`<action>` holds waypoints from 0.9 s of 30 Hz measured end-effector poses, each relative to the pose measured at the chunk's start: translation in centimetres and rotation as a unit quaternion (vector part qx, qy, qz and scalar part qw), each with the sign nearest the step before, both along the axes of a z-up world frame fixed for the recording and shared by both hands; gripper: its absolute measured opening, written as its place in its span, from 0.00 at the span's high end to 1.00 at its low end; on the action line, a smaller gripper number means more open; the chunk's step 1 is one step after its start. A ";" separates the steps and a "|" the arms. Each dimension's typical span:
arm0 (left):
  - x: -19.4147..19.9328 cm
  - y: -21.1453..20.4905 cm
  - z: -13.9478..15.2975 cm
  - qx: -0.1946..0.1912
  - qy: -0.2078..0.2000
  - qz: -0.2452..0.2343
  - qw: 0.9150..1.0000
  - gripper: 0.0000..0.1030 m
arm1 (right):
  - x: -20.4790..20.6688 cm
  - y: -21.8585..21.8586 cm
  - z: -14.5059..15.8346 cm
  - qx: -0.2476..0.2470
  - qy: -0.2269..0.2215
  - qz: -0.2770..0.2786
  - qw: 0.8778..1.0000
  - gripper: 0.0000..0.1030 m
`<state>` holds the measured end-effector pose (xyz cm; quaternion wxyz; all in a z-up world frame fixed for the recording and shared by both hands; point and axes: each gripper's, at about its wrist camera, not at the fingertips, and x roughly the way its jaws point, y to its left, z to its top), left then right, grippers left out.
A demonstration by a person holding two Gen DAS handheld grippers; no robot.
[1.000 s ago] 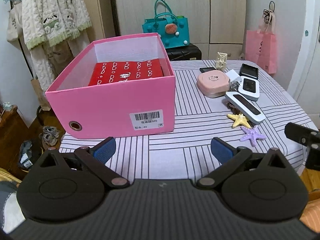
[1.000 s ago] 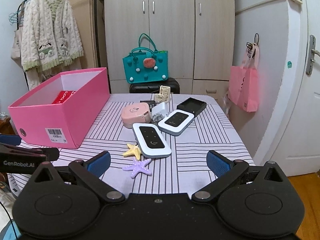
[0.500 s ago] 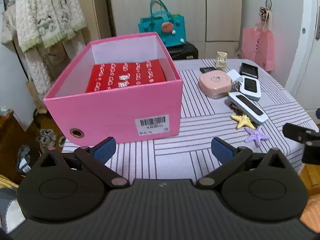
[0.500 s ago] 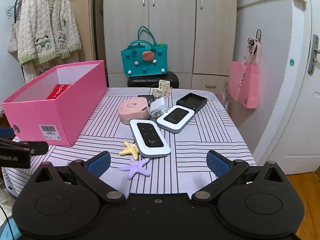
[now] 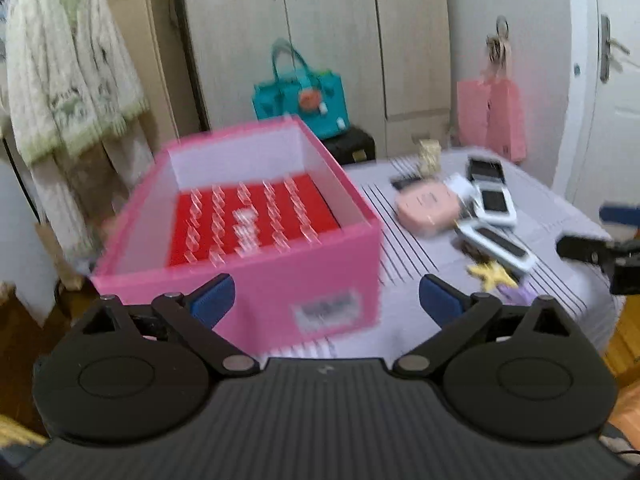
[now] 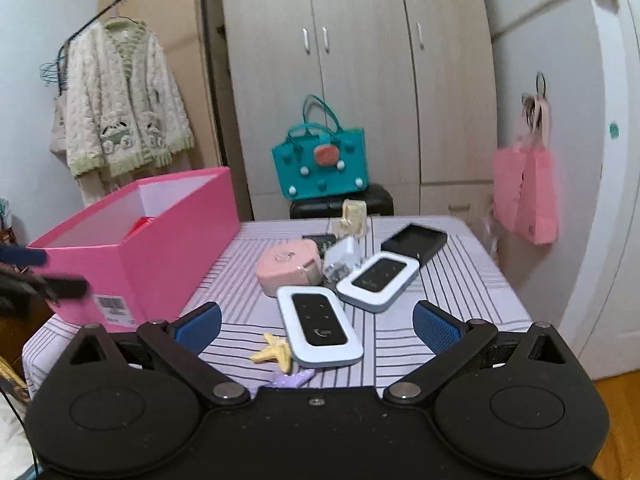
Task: Organize rigid objects
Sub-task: 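Reach the right tool down and grasp the pink round case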
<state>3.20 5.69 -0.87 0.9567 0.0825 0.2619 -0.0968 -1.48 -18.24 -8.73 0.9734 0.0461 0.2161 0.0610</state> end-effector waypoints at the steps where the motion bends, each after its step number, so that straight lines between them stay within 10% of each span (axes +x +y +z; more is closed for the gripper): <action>1: 0.3 0.7 0.4 -0.001 -0.006 0.002 1.000 0.03 | 0.6 -0.2 -0.2 0.004 0.010 -0.002 1.000 0.00; 16: 11.4 7.8 3.9 0.076 0.096 0.065 0.990 0.08 | 9.8 -1.3 -1.6 0.026 0.169 0.058 0.984 0.28; 27: 18.4 10.2 2.0 0.140 0.155 0.099 0.973 0.08 | 14.7 3.9 0.6 -0.098 0.115 0.154 0.976 0.26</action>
